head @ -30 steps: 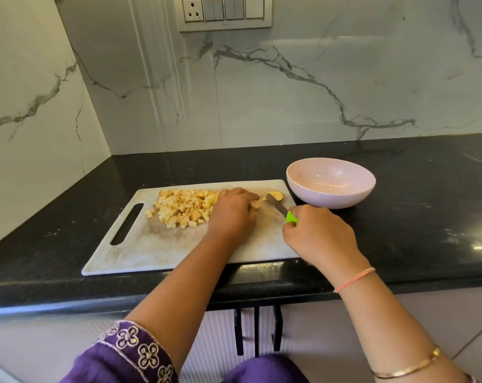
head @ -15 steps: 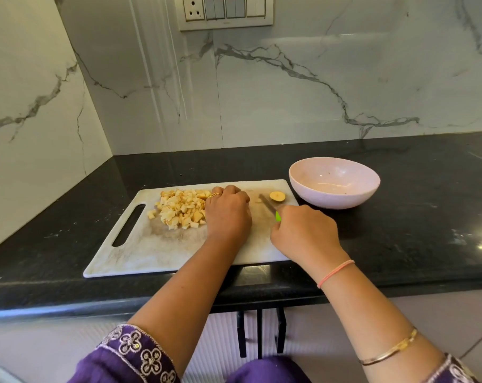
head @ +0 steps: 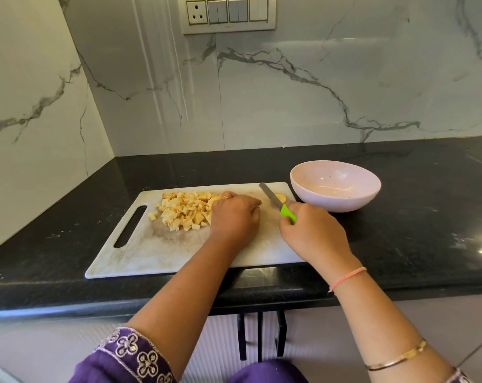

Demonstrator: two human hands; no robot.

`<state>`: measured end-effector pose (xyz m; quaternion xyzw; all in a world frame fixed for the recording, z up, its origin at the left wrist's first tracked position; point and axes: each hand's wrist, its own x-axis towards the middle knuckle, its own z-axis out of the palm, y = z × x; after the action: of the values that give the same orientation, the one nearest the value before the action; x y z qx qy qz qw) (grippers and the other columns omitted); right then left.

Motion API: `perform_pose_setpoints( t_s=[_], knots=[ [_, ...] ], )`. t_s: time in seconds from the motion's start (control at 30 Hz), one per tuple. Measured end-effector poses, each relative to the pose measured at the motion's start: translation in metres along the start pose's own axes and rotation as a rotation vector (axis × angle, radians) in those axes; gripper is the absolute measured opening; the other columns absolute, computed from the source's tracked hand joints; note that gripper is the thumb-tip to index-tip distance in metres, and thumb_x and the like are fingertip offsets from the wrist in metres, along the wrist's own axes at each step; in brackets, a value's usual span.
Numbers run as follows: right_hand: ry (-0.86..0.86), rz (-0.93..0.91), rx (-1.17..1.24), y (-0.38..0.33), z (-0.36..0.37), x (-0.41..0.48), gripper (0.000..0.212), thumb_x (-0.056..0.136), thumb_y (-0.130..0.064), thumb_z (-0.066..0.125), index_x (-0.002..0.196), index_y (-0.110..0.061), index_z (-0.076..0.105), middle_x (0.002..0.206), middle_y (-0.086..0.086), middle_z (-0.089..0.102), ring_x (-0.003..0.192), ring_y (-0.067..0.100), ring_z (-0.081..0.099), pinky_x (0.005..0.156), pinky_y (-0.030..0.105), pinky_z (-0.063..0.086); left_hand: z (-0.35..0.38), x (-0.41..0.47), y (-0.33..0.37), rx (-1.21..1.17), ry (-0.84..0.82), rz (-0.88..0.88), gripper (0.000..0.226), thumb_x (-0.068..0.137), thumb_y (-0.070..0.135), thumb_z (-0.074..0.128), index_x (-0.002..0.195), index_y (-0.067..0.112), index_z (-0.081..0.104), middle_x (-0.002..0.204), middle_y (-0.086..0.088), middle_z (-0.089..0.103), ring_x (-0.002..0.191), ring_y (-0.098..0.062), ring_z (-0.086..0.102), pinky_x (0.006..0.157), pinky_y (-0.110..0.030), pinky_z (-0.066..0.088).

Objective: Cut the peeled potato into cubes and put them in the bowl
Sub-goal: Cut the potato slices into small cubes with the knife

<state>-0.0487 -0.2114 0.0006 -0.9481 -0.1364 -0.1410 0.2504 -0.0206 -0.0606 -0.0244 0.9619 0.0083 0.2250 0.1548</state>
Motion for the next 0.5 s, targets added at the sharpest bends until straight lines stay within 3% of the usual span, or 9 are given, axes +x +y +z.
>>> perform_pose_setpoints(
  t_s=[0.33,0.5],
  knots=[
    [0.034,-0.007,0.089,0.003,0.018,0.001,0.045,0.096,-0.029,0.039,0.141,-0.032,0.040,0.091,0.008,0.066,0.086,0.030,0.060,0.065,0.033,0.043,-0.006,0.010,-0.007,0.169,-0.039,0.051,0.031,0.097,0.028,0.042,0.112,0.028,0.069,0.109,0.005,0.070,0.110,-0.020,0.050,0.092,-0.033,0.035],
    [0.072,0.002,0.204,0.011,0.020,-0.001,0.045,0.094,-0.027,0.041,0.139,-0.035,0.045,0.075,0.003,0.063,0.070,0.024,0.057,0.059,0.032,0.045,-0.012,0.019,-0.024,0.264,-0.058,0.037,0.030,0.098,0.025,0.043,0.118,0.027,0.066,0.112,0.004,0.067,0.111,-0.019,0.049,0.095,-0.034,0.036]
  ],
)
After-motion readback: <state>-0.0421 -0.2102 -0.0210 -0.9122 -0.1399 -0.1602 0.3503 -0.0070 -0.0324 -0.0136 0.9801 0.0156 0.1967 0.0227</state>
